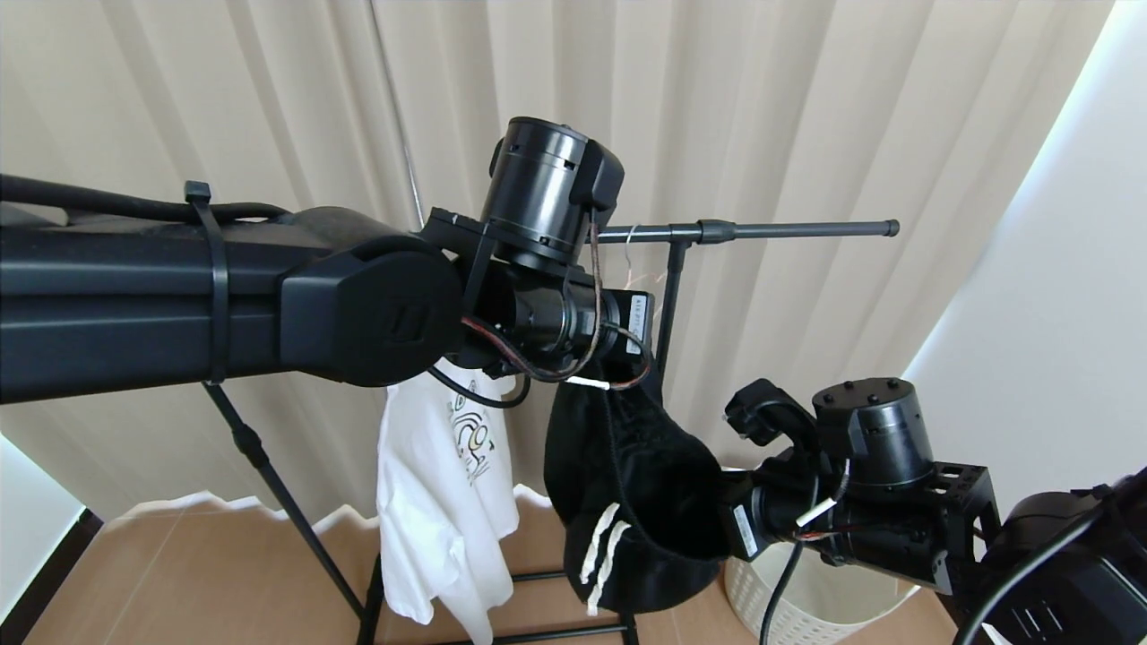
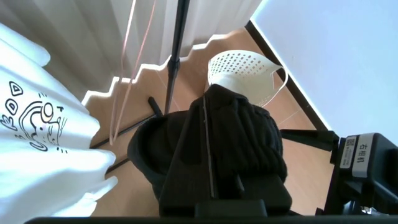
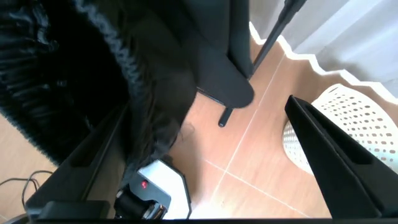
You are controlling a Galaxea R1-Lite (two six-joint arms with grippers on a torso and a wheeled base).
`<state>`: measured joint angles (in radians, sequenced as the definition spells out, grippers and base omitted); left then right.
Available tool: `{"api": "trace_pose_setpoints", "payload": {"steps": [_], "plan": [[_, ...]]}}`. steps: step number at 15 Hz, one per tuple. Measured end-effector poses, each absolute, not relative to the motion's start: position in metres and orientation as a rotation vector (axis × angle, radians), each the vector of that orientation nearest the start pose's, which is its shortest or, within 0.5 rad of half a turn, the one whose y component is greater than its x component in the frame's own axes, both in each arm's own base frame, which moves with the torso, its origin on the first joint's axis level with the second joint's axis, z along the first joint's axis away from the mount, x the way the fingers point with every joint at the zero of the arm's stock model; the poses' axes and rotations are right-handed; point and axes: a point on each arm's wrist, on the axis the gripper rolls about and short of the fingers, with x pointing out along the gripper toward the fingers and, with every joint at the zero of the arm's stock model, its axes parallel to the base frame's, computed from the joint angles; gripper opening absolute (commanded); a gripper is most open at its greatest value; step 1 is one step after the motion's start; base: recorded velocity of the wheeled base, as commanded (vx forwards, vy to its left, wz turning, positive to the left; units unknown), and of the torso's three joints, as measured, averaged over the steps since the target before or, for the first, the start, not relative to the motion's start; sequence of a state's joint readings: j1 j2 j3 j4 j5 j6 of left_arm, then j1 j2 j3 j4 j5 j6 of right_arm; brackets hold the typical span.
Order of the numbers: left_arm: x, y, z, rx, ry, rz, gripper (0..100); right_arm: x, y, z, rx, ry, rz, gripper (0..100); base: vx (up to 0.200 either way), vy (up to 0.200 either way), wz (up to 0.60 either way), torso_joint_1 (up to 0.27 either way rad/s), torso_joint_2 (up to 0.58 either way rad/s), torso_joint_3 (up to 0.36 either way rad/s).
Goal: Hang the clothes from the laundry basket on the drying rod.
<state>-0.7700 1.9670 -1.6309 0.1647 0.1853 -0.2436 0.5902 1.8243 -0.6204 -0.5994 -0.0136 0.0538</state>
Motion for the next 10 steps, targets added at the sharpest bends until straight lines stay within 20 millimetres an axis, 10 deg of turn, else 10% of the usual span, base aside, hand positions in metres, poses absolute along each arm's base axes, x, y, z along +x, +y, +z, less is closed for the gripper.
{"api": "trace_pose_setpoints", "payload": {"steps": [10], "plan": [[0.266, -0.260, 0.211, 0.066, 0.635, -0.504, 0, 0.259, 0.127, 0.114, -0.061, 0.534, 0.357, 0, 0.000, 0.000, 0.00, 0.000, 0.00, 0.000]]}}
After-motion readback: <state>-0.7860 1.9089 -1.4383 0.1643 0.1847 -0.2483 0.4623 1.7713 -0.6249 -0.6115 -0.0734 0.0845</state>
